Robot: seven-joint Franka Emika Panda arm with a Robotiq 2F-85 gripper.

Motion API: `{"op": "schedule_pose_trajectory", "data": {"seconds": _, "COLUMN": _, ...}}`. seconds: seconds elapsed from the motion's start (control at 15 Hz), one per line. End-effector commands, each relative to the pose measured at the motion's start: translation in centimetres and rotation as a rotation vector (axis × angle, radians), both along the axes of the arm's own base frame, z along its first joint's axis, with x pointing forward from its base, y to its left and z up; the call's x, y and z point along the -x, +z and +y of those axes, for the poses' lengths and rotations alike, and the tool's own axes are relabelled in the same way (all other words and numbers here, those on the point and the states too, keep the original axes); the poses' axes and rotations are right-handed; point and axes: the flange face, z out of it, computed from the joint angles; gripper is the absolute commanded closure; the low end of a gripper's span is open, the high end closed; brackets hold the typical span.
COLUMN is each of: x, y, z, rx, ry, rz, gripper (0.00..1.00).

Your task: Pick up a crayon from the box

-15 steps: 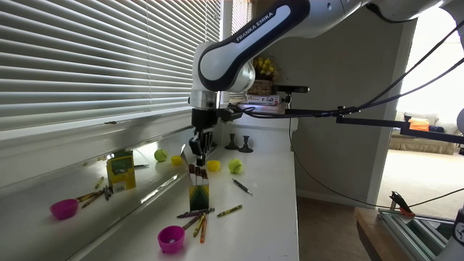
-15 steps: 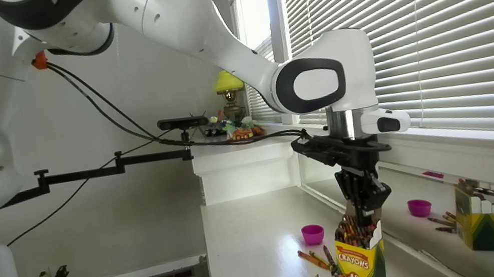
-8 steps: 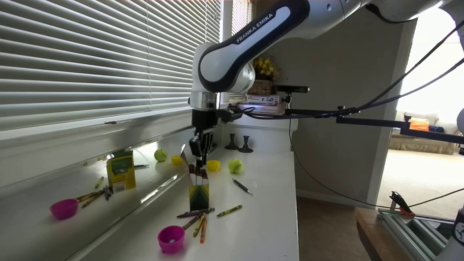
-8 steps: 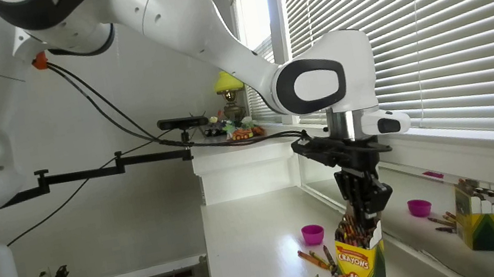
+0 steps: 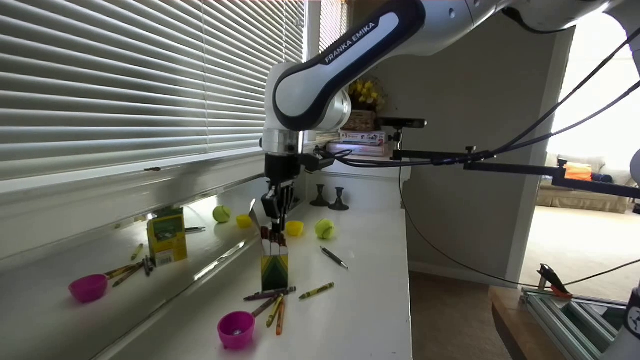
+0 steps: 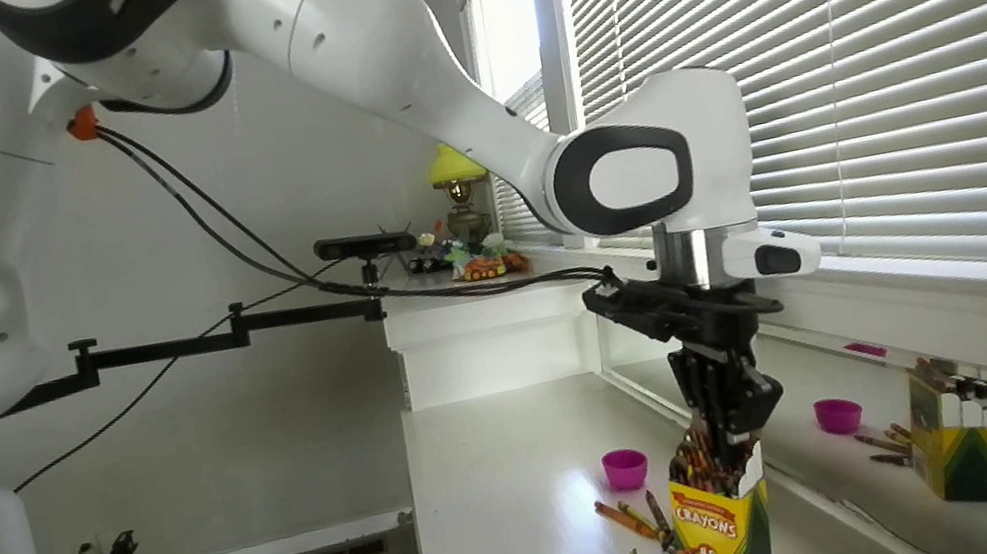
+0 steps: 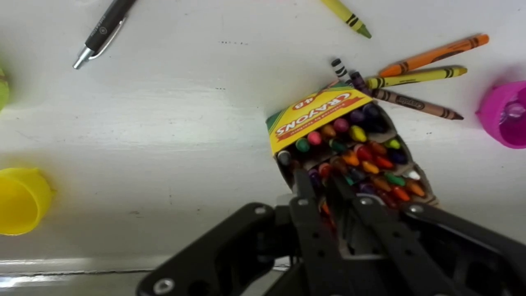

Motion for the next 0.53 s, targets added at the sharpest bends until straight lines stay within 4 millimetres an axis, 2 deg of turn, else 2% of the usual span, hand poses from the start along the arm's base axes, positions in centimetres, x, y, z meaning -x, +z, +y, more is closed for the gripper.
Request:
{"op": "schedule_pose_trajectory", "data": {"seconds": 0.0, "x": -0.74, "y": -0.09, "z": 0.02, "rx": 0.025, "ry": -0.015, "rz": 0.003, "gripper": 0.83}}
{"op": "schedule_pose_trajectory", "data": {"seconds": 0.2, "x": -0.81, "y": -0.28, "z": -0.05, "rx": 0.022, "ry": -0.017, "rz": 0.005, "gripper": 0.86}}
{"op": "schedule_pose_trajectory", "data": {"seconds": 0.47, "x": -0.95, "y": -0.58, "z": -0.03, "rx": 0.022, "ry": -0.013, "rz": 0.007, "gripper": 0.85}}
